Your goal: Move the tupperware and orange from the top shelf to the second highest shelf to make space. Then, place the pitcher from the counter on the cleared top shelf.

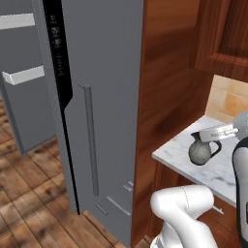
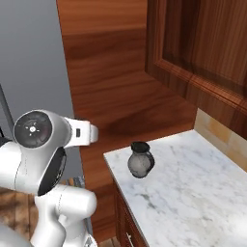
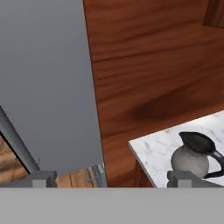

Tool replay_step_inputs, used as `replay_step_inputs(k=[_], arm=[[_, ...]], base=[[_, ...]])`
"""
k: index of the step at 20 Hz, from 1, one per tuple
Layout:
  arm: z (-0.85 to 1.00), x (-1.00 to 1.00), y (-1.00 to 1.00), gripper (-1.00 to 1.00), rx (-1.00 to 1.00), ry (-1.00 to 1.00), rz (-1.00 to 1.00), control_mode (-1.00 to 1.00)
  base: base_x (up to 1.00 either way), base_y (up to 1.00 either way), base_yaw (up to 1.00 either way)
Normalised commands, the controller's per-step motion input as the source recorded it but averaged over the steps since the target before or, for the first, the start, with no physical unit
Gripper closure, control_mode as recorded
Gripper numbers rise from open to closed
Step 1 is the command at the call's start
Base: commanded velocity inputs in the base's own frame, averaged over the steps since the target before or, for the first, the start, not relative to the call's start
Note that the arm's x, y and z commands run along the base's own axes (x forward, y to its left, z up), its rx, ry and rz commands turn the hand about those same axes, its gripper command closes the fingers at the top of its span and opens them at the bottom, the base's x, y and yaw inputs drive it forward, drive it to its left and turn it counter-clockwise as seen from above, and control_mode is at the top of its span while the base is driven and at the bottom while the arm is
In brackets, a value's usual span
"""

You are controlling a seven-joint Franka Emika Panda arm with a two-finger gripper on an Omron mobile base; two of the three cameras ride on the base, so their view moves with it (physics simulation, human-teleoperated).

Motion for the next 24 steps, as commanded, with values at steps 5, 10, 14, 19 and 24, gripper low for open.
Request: replay_step_inputs(k=[5,10,14,19,24], arm=[[-0.34,0.0,-0.63,-1.0,0.01,-0.13,0.26,-1.0],[-0.4,0.0,-0.39,-1.0,0.02,-0.21,0.24,-1.0],[-0.6,0.0,-0.34,-1.0,0.0,-0.32,0.21,-1.0],[-0.47,0.01,-0.4,-1.0,0.0,-0.29,0.08,-1.0],[-0.46,0.08,-0.38,-1.0,0.0,-0.17,0.0,-1.0]], base=[[0.0,0.0,0.0],[0.0,0.0,0.0],[0.0,0.0,0.0],[0.0,0.0,0.0],[0.0,0.0,0.0]])
